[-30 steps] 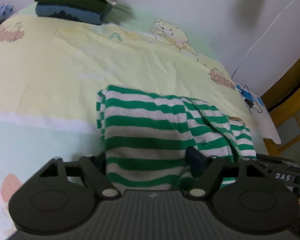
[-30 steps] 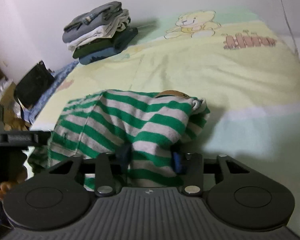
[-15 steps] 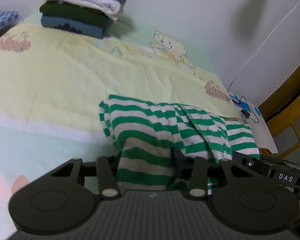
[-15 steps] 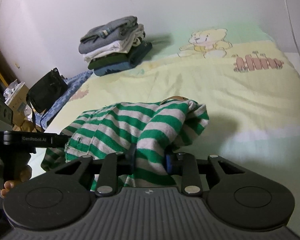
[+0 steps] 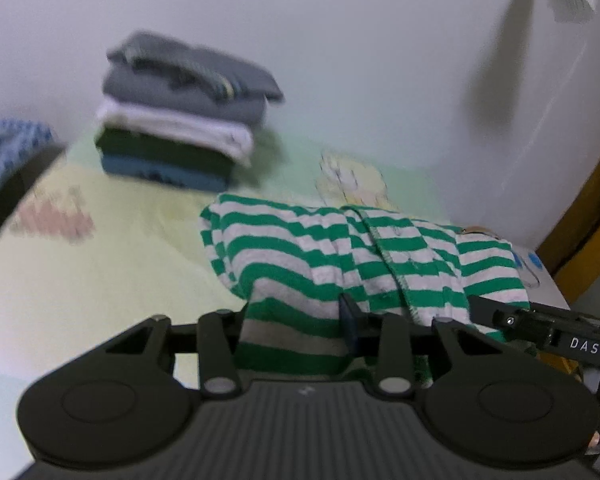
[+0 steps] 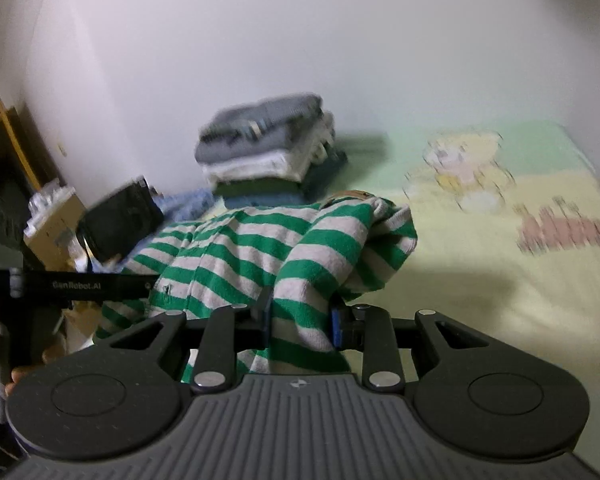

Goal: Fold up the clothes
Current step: 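Lift the folded garment with both grippers toward the clothes stack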

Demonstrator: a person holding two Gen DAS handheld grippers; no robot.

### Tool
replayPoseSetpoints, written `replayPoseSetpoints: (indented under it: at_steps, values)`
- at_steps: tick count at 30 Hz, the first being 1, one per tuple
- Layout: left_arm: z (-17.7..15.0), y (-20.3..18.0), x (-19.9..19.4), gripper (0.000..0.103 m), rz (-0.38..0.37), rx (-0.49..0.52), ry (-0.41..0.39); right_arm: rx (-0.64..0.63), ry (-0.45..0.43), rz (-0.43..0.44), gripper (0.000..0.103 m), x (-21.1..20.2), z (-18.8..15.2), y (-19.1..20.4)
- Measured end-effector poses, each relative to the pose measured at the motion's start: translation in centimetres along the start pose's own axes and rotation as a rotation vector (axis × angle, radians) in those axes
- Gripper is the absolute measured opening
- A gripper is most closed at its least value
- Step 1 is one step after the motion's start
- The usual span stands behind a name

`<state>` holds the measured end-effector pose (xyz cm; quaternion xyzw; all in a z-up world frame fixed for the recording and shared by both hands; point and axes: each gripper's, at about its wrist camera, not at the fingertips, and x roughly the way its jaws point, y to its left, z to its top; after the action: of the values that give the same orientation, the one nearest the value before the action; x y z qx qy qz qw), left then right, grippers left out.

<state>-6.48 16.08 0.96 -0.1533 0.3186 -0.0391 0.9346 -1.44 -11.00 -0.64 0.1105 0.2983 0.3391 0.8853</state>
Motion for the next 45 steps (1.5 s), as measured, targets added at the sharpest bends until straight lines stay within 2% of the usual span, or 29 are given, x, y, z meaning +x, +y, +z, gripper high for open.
replayPoseSetpoints:
  at_steps: [11, 18, 23, 29, 34, 37, 40, 42, 45]
  values:
    - [14.4, 6.4, -0.8, 0.036, 0.034, 0.089, -0.143, 0.002, -0.165, 0.072, 0.028, 7.7, 10.5, 4.8]
    - [23.2, 11.3, 1.7, 0.035, 0.024, 0.089, -0.204, 0.047, -0.259, 0.088, 0.028, 14.3, 16.2, 6.7]
    - [27.4, 13.4, 4.5, 0.035, 0.026, 0.112, -0.216, 0.091, -0.302, 0.088, 0.028, 18.7, 18.9, 6.7]
    - [29.2, 15.4, 9.2, 0.034, 0.04, 0.129, -0.169, 0.101, -0.296, 0.021, 0.028, 23.2, 20.2, 5.5]
    - [28.9, 17.4, 12.9, 0.035, 0.088, 0.13, -0.107, 0.006, -0.216, -0.1, 0.029, 26.8, 20.4, 5.9]
    - [28.7, 18.1, 14.5, 0.047, 0.108, 0.145, -0.087, -0.034, -0.15, -0.178, 0.031, 28.7, 20.6, 6.2]
    - [28.5, 18.2, 14.8, 0.057, 0.106, 0.177, -0.094, -0.066, -0.115, -0.249, 0.041, 30.1, 20.4, 6.7]
    - [28.3, 18.7, 14.4, 0.06, 0.106, 0.195, -0.103, -0.084, -0.117, -0.27, 0.044, 30.3, 20.3, 6.9]
    - [28.2, 19.7, 12.8, 0.071, 0.113, 0.198, -0.136, -0.124, -0.124, -0.279, 0.051, 29.4, 20.6, 7.1]
